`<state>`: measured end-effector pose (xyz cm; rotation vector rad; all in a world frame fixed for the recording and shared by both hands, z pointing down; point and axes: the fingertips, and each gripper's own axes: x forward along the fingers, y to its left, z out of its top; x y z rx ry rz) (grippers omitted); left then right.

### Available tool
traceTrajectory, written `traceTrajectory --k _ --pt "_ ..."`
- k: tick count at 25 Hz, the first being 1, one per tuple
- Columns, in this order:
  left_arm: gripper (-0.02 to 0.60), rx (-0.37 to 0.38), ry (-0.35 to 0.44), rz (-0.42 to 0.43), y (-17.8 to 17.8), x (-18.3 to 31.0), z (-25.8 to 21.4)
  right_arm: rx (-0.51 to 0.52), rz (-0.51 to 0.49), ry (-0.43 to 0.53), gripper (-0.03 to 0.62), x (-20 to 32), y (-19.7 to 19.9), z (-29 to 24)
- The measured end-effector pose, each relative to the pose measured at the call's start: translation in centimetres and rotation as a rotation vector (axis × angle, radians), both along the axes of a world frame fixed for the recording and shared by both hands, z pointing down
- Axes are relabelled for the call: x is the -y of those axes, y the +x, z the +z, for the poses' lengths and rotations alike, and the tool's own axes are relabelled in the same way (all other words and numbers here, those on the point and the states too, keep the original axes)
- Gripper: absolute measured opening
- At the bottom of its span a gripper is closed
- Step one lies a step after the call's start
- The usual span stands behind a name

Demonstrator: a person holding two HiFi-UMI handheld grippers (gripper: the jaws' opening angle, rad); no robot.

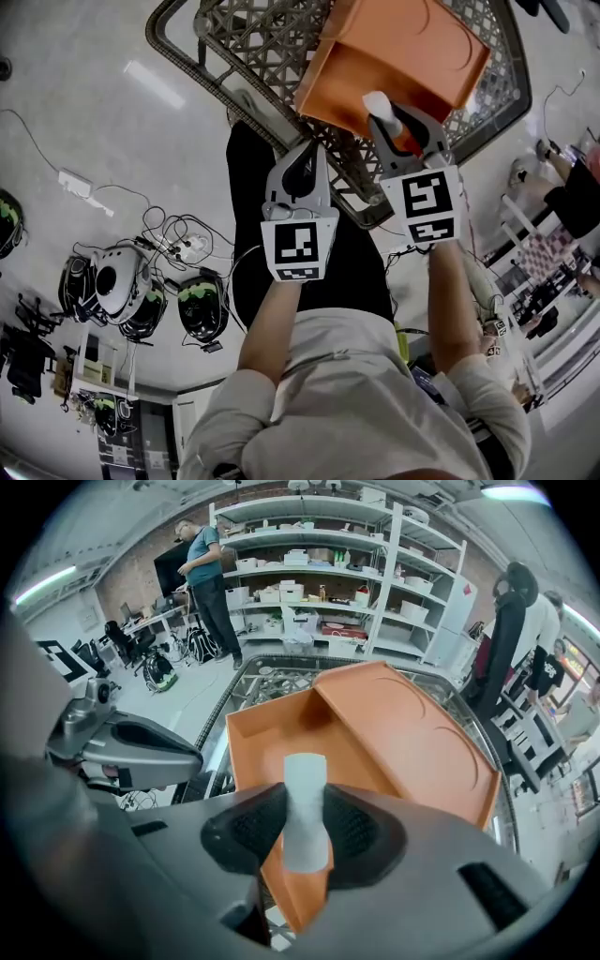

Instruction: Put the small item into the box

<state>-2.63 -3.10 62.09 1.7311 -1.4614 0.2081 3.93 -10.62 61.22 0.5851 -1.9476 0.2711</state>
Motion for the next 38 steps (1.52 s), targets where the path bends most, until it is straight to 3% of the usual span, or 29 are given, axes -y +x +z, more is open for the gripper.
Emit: traceTrajectory --k 38 --pt "0.008 -0.018 -0.043 -0.001 -0.6 -0.5 1.6 -0.052 0.012 -0.089 0.121 0.4 -0.5 4.1"
